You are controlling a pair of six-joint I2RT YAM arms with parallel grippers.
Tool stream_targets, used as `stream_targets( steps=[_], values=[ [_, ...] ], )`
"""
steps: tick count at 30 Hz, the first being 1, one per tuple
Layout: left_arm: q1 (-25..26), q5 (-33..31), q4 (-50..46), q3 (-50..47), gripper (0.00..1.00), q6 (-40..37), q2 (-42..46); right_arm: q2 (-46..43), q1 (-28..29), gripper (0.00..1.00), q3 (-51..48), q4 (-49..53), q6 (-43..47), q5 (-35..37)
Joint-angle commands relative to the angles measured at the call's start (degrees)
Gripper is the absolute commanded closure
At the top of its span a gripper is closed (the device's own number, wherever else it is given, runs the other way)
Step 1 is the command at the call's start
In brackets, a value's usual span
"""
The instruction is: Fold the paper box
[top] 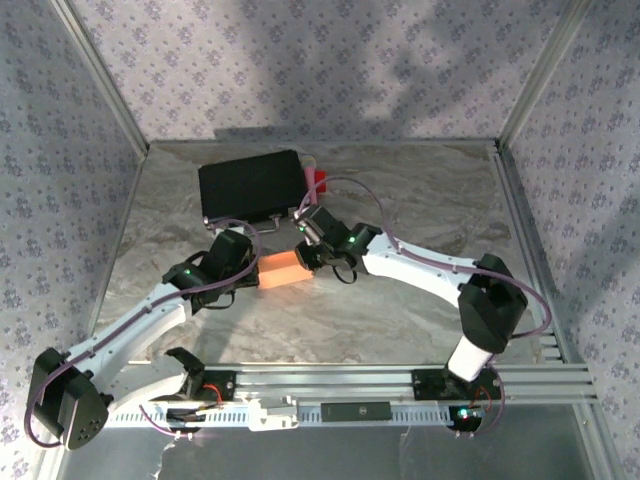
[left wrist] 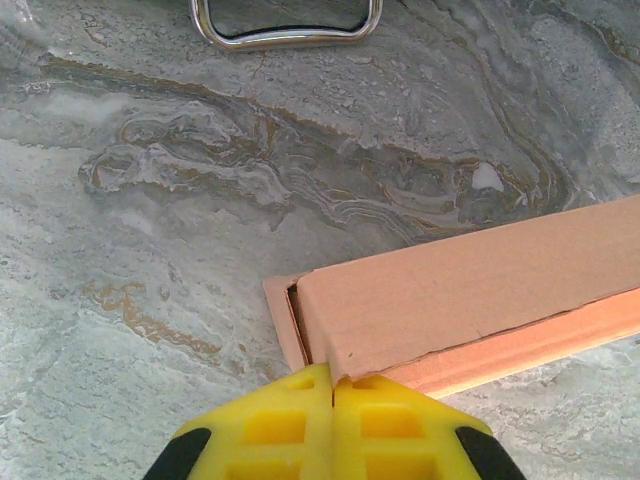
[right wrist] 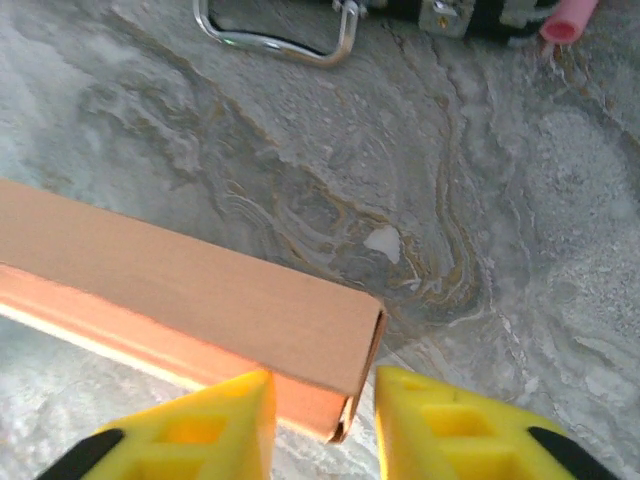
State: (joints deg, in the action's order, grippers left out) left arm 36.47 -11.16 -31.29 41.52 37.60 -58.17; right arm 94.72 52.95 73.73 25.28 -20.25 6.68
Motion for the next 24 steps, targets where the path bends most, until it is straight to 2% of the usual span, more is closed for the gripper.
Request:
stream_targets(
  steps=[1, 5, 7, 9, 12, 13, 15, 20, 24],
  values=[
    [0.6, -1.0, 0.2, 0.1, 1.00, 0.4, 0.3, -4.4, 0.1, 0.61, 0.0, 1.6, -3.2, -1.7],
    [1.0, -1.6, -0.3, 0.7, 1.00, 0.4, 0.2, -8.5, -1.2, 0.49, -3.1, -0.2, -10.1, -3.4],
    [1.1, -1.8, -0.4, 0.9, 1.00, 0.4, 0.3, -11.1, -2.8, 0.38, -6.6, -2.5, -16.2, -4.9],
    [1.4, -1.9, -0.3, 0.9, 1.00, 0.3, 0.3, -13.2, -4.8, 0.27, -10.0, -4.7, -25.9, -8.0],
    [1.5, -2.0, -0.1, 0.7, 1.00, 0.3, 0.1, -15.3, -7.0, 0.24, -14.7, -11.4, -37.8, -15.2],
    [1.6, -2.0, 0.0, 0.8, 1.00, 0.4, 0.0, -16.0, -6.9, 0.23, -16.4, -14.6, -41.2, -15.8],
    [1.7, -2.2, 0.1, 0.8, 1.00, 0.5, -0.3, -17.9, -6.0, 0.12, -20.2, -20.5, -49.9, -14.8],
    [1.9, -2.4, -0.2, 1.2, 1.00, 0.3, -0.5, -17.6, -5.4, 0.05, -27.0, -32.4, -66.0, -17.0],
    [1.9, -2.5, -0.2, 1.2, 1.00, 0.3, -0.4, -15.6, -5.3, 0.03, -29.7, -40.0, -72.6, -17.4]
  ],
)
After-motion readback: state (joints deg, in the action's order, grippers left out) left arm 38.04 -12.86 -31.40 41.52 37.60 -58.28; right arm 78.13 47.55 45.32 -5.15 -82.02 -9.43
